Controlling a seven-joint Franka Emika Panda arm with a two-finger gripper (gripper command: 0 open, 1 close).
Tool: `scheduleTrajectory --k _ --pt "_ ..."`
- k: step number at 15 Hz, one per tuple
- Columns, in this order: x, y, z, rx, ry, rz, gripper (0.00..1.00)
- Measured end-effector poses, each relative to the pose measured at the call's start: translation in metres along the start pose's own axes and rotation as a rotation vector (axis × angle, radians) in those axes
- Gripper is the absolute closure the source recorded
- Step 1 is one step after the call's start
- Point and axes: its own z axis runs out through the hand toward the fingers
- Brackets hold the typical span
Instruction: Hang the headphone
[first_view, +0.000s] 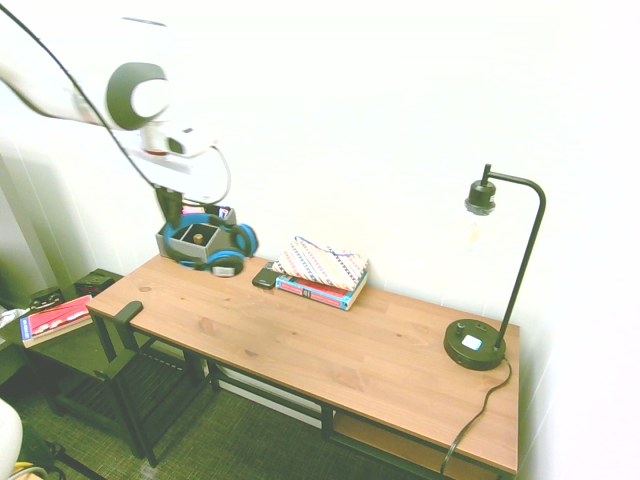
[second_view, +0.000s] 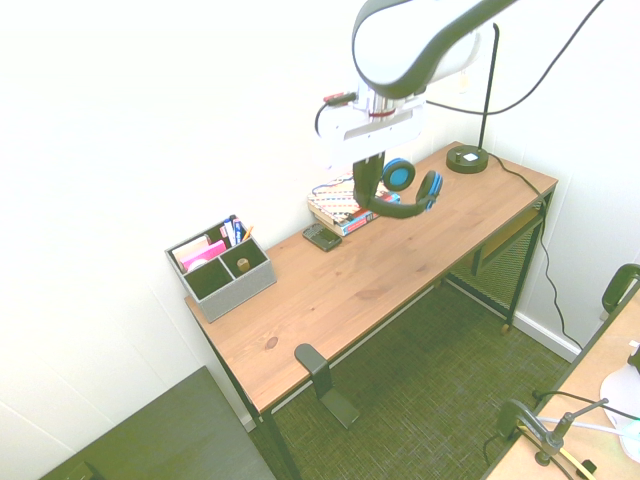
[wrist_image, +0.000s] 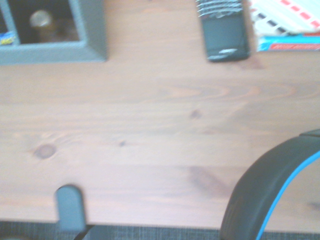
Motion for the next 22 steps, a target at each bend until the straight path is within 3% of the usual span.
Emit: scheduleTrajectory --k 3,6,12,22 --pt "-0.123 0.001 0.032 0.001 0.024 -0.041 1.0" --pt "-0.174 0.002 0.087 0.041 0.037 -0.077 1.0" --pt "-0.189 0.007 0.192 -0.074 0.018 -0.097 1.0" --pt "-0.193 -0.035 0.299 -0.198 0.012 -0.062 1.0"
